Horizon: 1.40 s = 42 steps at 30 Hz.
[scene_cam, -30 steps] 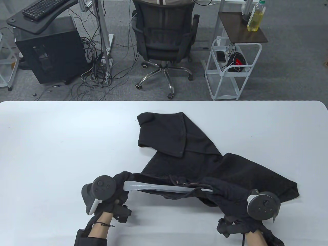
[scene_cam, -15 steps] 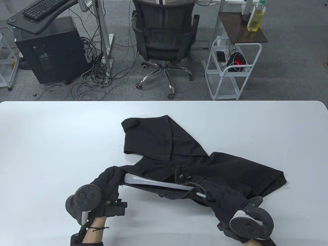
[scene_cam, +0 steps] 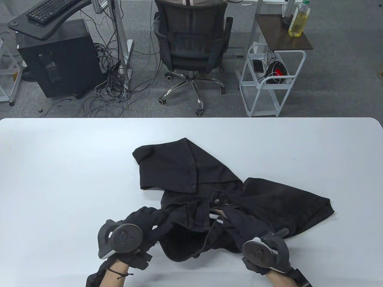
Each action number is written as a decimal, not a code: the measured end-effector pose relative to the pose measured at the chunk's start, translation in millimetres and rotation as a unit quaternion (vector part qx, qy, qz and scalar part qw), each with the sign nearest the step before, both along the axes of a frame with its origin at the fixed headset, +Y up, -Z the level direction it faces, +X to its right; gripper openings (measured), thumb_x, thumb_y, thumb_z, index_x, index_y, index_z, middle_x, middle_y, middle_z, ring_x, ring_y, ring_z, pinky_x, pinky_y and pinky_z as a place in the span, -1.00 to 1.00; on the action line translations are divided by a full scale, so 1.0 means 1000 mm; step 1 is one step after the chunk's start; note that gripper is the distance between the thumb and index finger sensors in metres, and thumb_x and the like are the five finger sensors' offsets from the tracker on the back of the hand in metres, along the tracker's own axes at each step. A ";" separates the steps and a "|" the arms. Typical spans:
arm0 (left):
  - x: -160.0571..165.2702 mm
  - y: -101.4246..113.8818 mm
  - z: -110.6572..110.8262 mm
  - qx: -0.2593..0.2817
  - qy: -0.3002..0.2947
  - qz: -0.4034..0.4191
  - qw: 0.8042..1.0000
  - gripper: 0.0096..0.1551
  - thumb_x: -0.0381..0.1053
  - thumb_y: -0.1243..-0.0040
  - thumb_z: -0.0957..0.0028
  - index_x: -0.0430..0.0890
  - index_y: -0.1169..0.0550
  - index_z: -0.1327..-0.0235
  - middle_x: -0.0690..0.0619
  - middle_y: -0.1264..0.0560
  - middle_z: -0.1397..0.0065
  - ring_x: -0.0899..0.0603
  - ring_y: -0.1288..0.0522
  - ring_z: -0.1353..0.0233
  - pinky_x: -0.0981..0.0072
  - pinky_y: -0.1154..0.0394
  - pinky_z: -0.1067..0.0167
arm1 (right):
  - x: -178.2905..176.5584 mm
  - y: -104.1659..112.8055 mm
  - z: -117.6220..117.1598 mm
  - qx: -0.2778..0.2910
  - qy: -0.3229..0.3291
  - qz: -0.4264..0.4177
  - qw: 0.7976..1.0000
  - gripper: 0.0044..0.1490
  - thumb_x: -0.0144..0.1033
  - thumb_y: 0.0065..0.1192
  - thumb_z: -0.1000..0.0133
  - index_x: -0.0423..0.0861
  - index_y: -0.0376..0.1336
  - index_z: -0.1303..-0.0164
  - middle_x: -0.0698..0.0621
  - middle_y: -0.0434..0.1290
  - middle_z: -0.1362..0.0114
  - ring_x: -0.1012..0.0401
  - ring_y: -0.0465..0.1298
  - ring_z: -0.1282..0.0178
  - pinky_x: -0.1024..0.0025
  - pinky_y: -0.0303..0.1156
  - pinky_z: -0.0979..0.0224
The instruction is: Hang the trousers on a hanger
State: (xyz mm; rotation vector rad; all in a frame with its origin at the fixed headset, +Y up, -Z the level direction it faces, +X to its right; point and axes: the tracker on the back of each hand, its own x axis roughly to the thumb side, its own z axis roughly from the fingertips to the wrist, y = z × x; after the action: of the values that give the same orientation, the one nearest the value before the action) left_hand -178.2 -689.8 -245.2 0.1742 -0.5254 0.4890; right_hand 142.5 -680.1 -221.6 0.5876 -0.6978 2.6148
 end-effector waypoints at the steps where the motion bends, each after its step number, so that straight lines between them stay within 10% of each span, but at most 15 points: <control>1: 0.003 -0.004 -0.001 -0.008 -0.003 -0.007 1.000 -0.30 0.40 -0.24 0.04 -0.02 -0.57 -0.21 0.00 -0.56 -0.32 -0.23 -0.58 -0.24 -0.19 -0.53 -0.17 | 0.000 -0.001 -0.001 -0.006 0.006 -0.013 1.000 -0.39 -0.06 0.36 0.02 0.03 0.38 -0.24 -0.12 0.69 -0.11 0.04 0.78 0.11 0.30 0.74 0.09; 4: 0.016 -0.023 -0.008 -0.049 -0.023 -0.069 0.996 0.00 0.40 -0.24 0.04 0.05 -0.17 -0.61 -0.11 -0.17 -0.69 -0.35 -0.23 -0.60 -0.32 -0.30 -0.39 | 0.004 -0.004 -0.004 -0.045 0.057 -0.064 0.995 -0.36 -0.04 0.38 0.05 0.02 0.38 -0.25 -0.14 0.67 -0.15 0.02 0.77 0.05 0.28 0.73 0.03; 10: 0.040 -0.049 -0.017 -0.119 -0.032 -0.120 0.985 0.07 0.32 -0.21 -0.03 0.03 0.06 -0.63 -0.09 -0.10 -0.71 -0.36 -0.09 -0.67 -0.39 -0.12 -0.46 | 0.006 -0.009 -0.009 -0.089 0.108 -0.106 0.984 -0.29 -0.06 0.37 0.07 -0.03 0.34 -0.31 -0.16 0.61 -0.26 -0.03 0.72 -0.06 0.24 0.69 -0.08; 24: 0.048 -0.058 -0.029 -0.066 0.091 -0.228 0.967 -0.34 0.15 -0.20 -0.08 0.07 -0.34 -0.45 0.04 -0.44 -0.47 -0.22 -0.41 -0.48 -0.30 -0.36 -0.37 | 0.045 -0.023 -0.039 -0.231 0.024 0.009 0.973 -0.39 -0.07 0.42 0.14 0.15 0.42 -0.17 0.13 0.57 -0.39 0.12 0.49 -0.47 -0.01 0.24 -0.55; 30: 0.043 -0.067 -0.031 -0.041 0.098 -0.270 0.957 -0.36 0.15 -0.30 0.00 0.14 -0.38 -0.37 0.05 -0.42 -0.47 -0.22 -0.40 -0.49 -0.30 -0.38 -0.36 | 0.066 -0.058 -0.066 -0.383 -0.011 -0.028 0.923 -0.43 -0.10 0.38 0.12 0.15 0.42 -0.15 0.19 0.55 -0.40 0.15 0.41 -0.55 -0.03 0.01 -0.63; 42: 0.039 -0.070 -0.029 -0.117 0.063 -0.269 0.954 -0.21 0.19 -0.23 -0.06 0.08 -0.23 -0.54 -0.04 -0.26 -0.61 -0.31 -0.25 -0.60 -0.36 -0.28 -0.39 | 0.050 -0.077 -0.066 -0.387 -0.008 0.023 0.922 -0.30 -0.08 0.35 0.05 0.11 0.29 -0.35 0.10 0.44 -0.50 0.08 0.33 -0.58 -0.07 -0.06 -0.62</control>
State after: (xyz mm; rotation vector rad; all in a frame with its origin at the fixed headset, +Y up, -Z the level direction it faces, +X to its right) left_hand -139.4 -759.9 -273.9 -0.1649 -0.3643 0.0029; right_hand 192.0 -756.6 -287.3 0.3269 0.3688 2.6372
